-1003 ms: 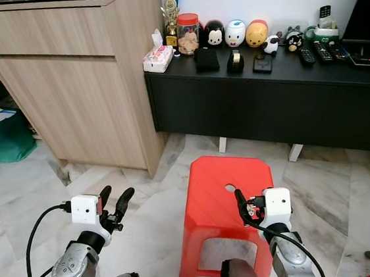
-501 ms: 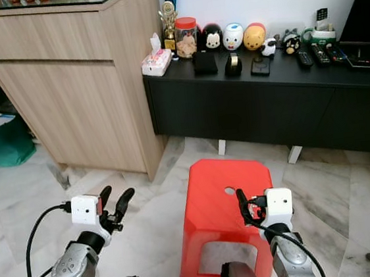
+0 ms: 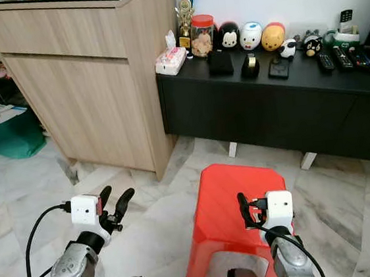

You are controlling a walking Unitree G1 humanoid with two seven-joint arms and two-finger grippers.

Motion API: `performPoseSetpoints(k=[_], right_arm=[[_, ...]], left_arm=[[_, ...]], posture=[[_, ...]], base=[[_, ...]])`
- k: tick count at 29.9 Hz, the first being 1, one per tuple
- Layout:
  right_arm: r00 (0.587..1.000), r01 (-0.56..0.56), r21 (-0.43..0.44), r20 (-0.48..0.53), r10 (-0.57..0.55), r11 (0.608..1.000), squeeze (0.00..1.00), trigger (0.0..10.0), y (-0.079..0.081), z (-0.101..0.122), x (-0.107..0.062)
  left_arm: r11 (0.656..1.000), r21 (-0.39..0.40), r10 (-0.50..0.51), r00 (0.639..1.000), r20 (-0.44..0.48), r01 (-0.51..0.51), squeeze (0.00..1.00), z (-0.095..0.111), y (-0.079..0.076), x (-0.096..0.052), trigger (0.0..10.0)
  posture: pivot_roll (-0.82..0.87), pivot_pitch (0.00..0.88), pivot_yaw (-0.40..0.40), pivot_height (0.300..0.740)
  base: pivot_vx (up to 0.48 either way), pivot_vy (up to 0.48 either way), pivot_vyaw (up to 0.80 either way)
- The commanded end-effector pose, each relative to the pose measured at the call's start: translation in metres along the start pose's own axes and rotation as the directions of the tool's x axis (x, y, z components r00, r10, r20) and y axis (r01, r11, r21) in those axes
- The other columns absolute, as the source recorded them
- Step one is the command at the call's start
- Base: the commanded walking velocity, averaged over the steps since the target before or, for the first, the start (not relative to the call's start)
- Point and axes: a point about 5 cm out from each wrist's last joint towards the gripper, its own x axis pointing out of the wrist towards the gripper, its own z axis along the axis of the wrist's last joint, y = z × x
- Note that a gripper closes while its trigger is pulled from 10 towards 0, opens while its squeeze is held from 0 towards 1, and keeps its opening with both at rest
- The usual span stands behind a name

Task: Hang keys on a hook

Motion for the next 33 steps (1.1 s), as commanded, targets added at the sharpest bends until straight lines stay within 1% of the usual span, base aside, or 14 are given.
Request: performPoseSetpoints(k=[1, 18, 22, 28, 29, 30, 33], right_arm=[[1.000, 0.012, 0.005, -0.019, -0.012, 1.000, 0.00, 10.0, -0.004, -0.003, -0.002], [0.999, 0.031, 0.017, -0.035, -0.030, 0.999, 0.00, 10.0, -0.006, -0.007, -0.003], [0.998, 0.033, 0.012, -0.050, -0.032, 0.999, 0.00, 10.0, -0.007, -0.010, -0.004], [0.992, 0.044, 0.014, -0.115, -0.042, 0.999, 0.00, 10.0, -0.011, -0.021, -0.006], [0.990, 0.041, 0.015, -0.135, -0.039, 0.999, 0.00, 10.0, -0.011, -0.023, -0.007], [0.981, 0.032, 0.006, -0.190, -0.030, 0.999, 0.00, 10.0, -0.011, -0.030, -0.008], [0.977, 0.031, 0.028, -0.213, -0.025, 0.999, 0.00, 10.0, -0.012, -0.034, -0.008]], left_arm=[[1.000, -0.004, -0.003, 1.000, -0.009, 0.003, 0.00, -0.002, -0.001, 0.000, 10.0], [1.000, -0.006, -0.004, 1.000, -0.005, 0.004, 0.00, -0.002, -0.001, 0.000, 10.0], [1.000, -0.006, -0.007, 1.000, -0.007, 0.007, 0.00, -0.002, -0.001, 0.000, 10.0], [1.000, -0.001, -0.008, 1.000, -0.014, 0.008, 0.00, -0.002, -0.001, -0.001, 10.0], [1.000, -0.001, -0.009, 1.000, -0.014, 0.009, 0.00, -0.002, -0.001, -0.001, 10.0], [1.000, 0.001, -0.010, 1.000, -0.014, 0.010, 0.00, -0.002, 0.000, -0.001, 10.0], [1.000, 0.004, -0.013, 1.000, -0.012, 0.013, 0.00, 0.000, -0.001, -0.002, 10.0]], posture=[[-0.01, 0.000, -0.027, 0.587], [-0.01, 0.000, -0.026, 0.587], [-0.01, 0.000, -0.027, 0.587], [-0.01, 0.000, -0.022, 0.587], [-0.01, 0.000, -0.021, 0.587], [-0.01, 0.000, -0.018, 0.587], [0.00, 0.000, -0.015, 0.587]], base=[[0.285, 0.000, 0.00], [0.322, 0.000, 0.00], [0.000, 0.000, 0.00], [0.000, 0.000, 0.00], [0.000, 0.000, 0.00], [0.000, 0.000, 0.00], [0.000, 0.000, 0.00]])
